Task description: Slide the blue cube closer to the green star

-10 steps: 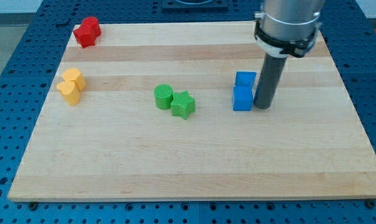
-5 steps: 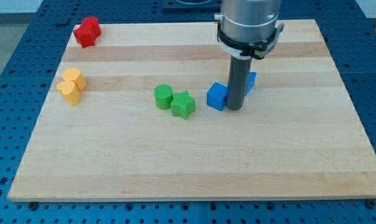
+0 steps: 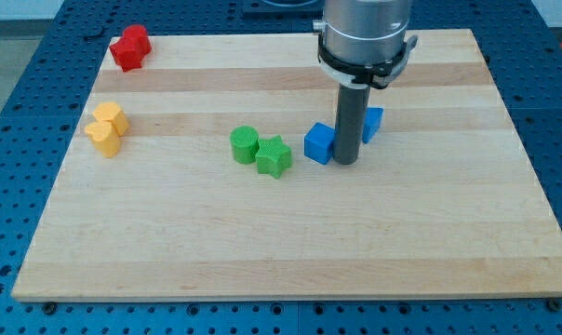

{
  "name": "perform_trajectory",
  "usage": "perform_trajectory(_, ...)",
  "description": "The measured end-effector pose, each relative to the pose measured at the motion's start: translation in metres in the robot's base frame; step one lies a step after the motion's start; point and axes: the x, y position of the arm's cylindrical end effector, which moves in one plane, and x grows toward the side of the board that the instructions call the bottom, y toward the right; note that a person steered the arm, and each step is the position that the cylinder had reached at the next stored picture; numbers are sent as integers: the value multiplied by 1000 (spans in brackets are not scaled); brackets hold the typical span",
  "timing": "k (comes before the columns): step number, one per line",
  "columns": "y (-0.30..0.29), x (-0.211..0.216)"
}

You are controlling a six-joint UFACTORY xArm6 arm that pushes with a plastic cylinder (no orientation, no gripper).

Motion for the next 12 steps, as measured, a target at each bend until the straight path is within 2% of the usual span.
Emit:
perform_trajectory(2,22,-19)
perform_trajectory(4,3,-47)
perform_trajectory(7,-32,-43)
perform_trajectory(12,-19,-39)
